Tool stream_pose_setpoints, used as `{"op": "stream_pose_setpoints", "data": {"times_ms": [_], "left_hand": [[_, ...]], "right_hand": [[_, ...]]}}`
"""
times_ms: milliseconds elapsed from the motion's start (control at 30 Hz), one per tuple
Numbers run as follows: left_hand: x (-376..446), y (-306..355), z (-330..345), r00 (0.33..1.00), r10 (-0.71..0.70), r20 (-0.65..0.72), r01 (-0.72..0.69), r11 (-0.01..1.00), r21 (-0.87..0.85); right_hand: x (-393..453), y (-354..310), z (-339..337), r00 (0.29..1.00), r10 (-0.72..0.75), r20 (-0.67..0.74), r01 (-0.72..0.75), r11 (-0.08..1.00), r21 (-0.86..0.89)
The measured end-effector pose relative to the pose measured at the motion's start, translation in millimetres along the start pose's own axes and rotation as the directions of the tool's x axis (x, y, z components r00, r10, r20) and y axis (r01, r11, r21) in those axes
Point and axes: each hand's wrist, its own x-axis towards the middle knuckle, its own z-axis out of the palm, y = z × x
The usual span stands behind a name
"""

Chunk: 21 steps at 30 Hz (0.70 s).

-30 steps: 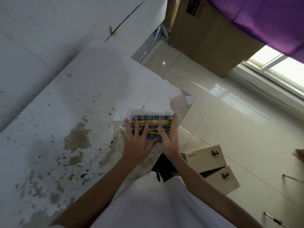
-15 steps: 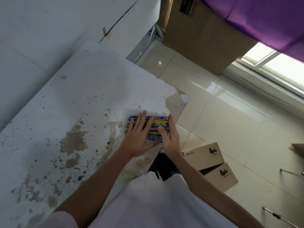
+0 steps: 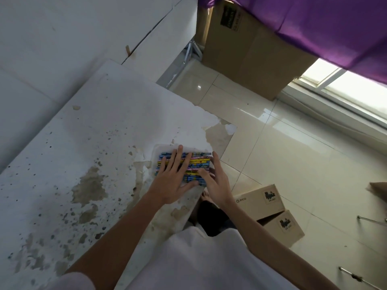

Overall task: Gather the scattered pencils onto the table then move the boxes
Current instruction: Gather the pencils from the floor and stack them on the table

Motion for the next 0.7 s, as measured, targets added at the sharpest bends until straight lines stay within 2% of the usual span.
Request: {"op": "stream_pose_setpoints", "data": {"times_ms": [100,200,267,333,400,467,567,700], "left_hand": [[0,2,-3,0.999,0.013,-0.042,-0.017,0.996,-0.085],[-1,10,-9,0.987,0.018,-0.163,-0.042,0.989,-0.144],[-2,26,-19,0.971,-0.008,-0.237,-0.035,0.984,-0.176],[-2,45,-29,0.966,-0.018,-0.256,-0.047,0.968,-0.245],[-3,73,-34,0.969,0.069,-0.238,-0.142,0.942,-0.304],[-5,90,-31,0.975,0.111,-0.194,-0.177,0.915,-0.363],[-11,130,-17,0.965,0.232,-0.119,-0.260,0.889,-0.377],[-24,167,9,0.956,0.294,-0.005,-0.271,0.877,-0.397]], "right_hand": [[-14,-6,-12,0.993,0.000,-0.115,-0.002,1.000,-0.010],[-35,-6,-26,0.968,0.008,-0.250,-0.012,1.000,-0.014],[-51,-1,-36,0.951,0.042,-0.306,-0.052,0.998,-0.023],[-65,2,-45,0.937,0.056,-0.346,-0.066,0.998,-0.017],[-84,11,-57,0.908,0.085,-0.411,-0.088,0.996,0.011],[-95,18,-64,0.895,0.105,-0.433,-0.112,0.994,0.010],[-128,38,-87,0.849,0.170,-0.501,-0.157,0.985,0.070],[-173,68,-105,0.798,0.274,-0.536,-0.222,0.962,0.161]]}}
